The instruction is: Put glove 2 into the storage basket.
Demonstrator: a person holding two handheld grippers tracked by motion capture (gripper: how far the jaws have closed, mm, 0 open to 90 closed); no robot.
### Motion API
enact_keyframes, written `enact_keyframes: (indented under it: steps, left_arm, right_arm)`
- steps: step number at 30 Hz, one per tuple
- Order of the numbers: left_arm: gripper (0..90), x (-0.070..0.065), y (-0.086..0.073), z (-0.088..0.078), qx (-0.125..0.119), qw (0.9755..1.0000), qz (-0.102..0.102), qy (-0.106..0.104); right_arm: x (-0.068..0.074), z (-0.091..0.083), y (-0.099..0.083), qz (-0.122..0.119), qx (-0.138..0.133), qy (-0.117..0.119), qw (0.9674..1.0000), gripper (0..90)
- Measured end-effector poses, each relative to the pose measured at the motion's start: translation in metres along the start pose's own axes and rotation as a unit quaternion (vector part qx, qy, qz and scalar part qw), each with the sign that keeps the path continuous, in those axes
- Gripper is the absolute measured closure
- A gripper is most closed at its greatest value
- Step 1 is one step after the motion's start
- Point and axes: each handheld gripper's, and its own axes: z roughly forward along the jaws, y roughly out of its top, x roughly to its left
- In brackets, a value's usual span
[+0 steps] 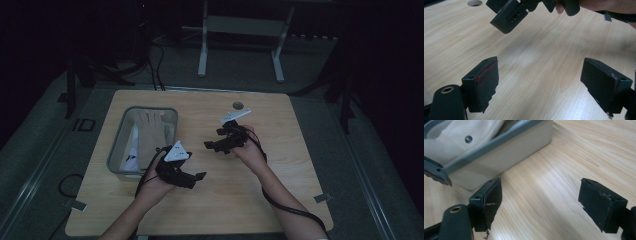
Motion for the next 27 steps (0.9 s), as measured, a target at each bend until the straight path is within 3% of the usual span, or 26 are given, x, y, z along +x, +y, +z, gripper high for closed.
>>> enact_keyframes:
  steps: [14, 27]
  left_arm:
    - [15.4, -0.015, -0.009, 0.033, 0.014, 0.9991, 0.007, -0.038]
    - [15.4, -0.025, -0.022, 0.056, 0.03, 0.9974, 0.016, -0.064]
  right_arm:
    - [-0.013, -0.018, -0.053, 0.001, -0.003, 0.0, 1.0, 19.0]
    - [-0.023, -0.031, -0.085, 0.008, -0.014, -0.001, 0.9999, 17.5]
